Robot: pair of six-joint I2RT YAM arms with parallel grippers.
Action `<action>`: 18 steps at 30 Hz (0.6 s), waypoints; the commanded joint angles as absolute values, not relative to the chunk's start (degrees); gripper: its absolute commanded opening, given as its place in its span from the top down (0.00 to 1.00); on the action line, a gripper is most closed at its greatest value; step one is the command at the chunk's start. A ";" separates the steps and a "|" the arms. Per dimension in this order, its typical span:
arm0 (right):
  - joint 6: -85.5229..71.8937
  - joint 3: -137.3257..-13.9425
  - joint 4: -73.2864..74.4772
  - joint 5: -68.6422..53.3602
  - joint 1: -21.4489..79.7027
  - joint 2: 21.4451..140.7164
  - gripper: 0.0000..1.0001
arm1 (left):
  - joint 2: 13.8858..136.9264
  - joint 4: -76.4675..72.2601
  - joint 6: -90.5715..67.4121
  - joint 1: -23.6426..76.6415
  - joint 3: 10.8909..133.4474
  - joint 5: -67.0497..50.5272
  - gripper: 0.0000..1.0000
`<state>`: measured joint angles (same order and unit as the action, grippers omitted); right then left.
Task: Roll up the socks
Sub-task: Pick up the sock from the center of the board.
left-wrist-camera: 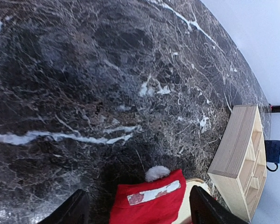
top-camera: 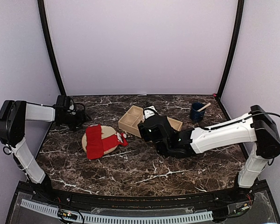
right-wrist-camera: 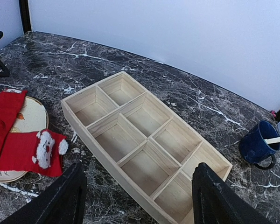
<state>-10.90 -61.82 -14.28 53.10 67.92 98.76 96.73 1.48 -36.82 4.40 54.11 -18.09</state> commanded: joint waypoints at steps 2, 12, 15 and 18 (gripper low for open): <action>-12.40 -64.09 -13.34 53.25 69.16 99.80 0.27 | 100.67 -0.58 -37.95 4.40 55.02 -25.54 0.27; -12.39 -64.37 -12.62 52.96 69.31 100.00 0.27 | 103.70 -2.62 -37.69 3.01 55.01 -27.98 0.31; -12.71 -64.83 -11.92 53.08 69.30 100.40 0.27 | 104.85 -3.71 -37.67 2.53 54.89 -29.36 0.38; -12.82 -65.19 -11.41 53.06 69.33 100.79 0.26 | 105.84 -4.61 -37.92 2.06 54.64 -31.24 0.46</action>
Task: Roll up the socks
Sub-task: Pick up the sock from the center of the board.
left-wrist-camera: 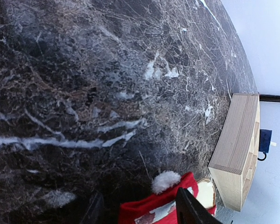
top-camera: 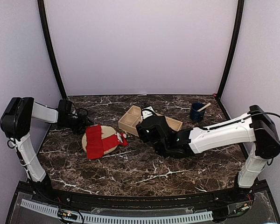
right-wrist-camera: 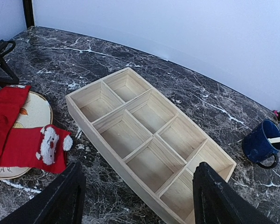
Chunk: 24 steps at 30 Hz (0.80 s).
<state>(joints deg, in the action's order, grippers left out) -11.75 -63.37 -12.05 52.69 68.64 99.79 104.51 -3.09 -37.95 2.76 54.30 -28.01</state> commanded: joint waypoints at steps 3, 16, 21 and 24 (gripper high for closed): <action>-12.78 -65.54 -11.08 53.09 69.42 101.05 0.26 | 105.87 -5.84 -38.41 1.50 54.00 -32.09 0.55; -13.13 -65.65 -10.20 53.25 69.78 102.38 0.25 | 103.84 -12.49 -41.11 0.20 51.69 -35.35 0.90; -13.52 -65.65 -9.85 53.54 69.96 102.48 0.24 | 102.85 -13.04 -41.46 0.17 51.54 -35.76 0.96; -13.64 -65.65 -9.86 53.68 70.07 102.48 0.24 | 101.83 -13.61 -41.74 0.01 51.23 -35.62 0.99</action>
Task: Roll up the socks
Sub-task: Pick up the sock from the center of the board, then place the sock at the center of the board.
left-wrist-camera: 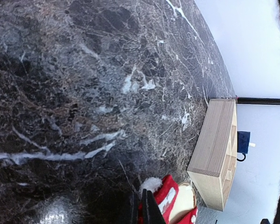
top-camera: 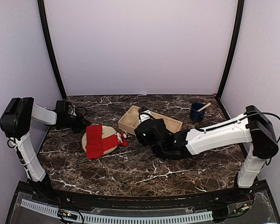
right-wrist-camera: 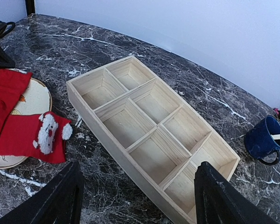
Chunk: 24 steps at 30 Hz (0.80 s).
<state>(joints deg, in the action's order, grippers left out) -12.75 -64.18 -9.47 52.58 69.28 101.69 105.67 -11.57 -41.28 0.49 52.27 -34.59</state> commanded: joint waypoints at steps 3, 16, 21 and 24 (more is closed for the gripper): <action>-13.65 -65.65 -9.88 53.66 70.14 102.62 0.24 | 100.45 -14.21 -41.86 0.00 51.17 -35.27 0.99; -13.90 -65.61 -10.25 54.67 70.16 102.73 0.22 | 91.41 -17.15 -42.23 0.00 51.11 -37.78 1.00; -14.79 -64.94 -10.04 55.07 70.27 101.65 0.22 | 85.25 -14.89 -40.41 0.92 49.17 -37.39 1.00; -15.67 -63.99 -9.92 55.43 70.27 100.58 0.22 | 79.70 -11.71 -37.58 3.67 48.01 -33.35 1.00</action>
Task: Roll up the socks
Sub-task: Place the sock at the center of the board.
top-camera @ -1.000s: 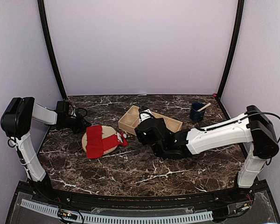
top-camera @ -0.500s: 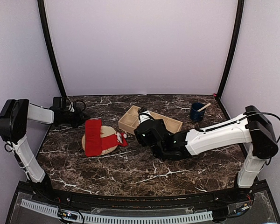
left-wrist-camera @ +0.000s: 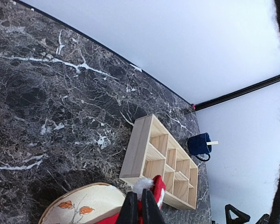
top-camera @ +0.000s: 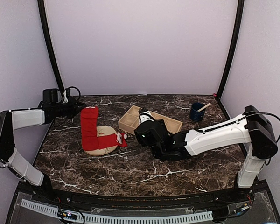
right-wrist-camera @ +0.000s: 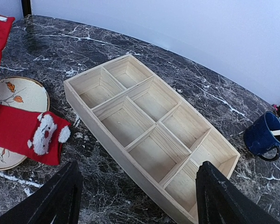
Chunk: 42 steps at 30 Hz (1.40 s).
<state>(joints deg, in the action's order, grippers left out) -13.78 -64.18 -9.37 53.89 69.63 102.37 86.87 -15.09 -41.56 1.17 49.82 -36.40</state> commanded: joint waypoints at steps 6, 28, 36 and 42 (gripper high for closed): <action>-19.99 -61.20 -8.56 56.81 70.25 96.80 0.22 | 70.27 -9.35 -36.82 16.22 44.74 -19.10 1.00; -35.19 -45.44 0.11 60.98 70.40 82.09 0.21 | 87.80 -20.68 -37.45 70.23 42.96 31.60 1.00; -35.53 -46.18 0.15 60.03 70.33 84.08 0.21 | 87.57 -17.64 -40.40 74.12 41.31 28.86 0.77; -35.23 -46.74 0.43 59.30 70.35 84.95 0.20 | 84.32 -16.48 -42.36 75.37 38.68 26.65 0.49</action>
<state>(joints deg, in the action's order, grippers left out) -34.79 -45.78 0.49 59.40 69.78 84.12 87.96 -18.48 -40.86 74.43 40.49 27.29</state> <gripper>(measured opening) 0.797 0.498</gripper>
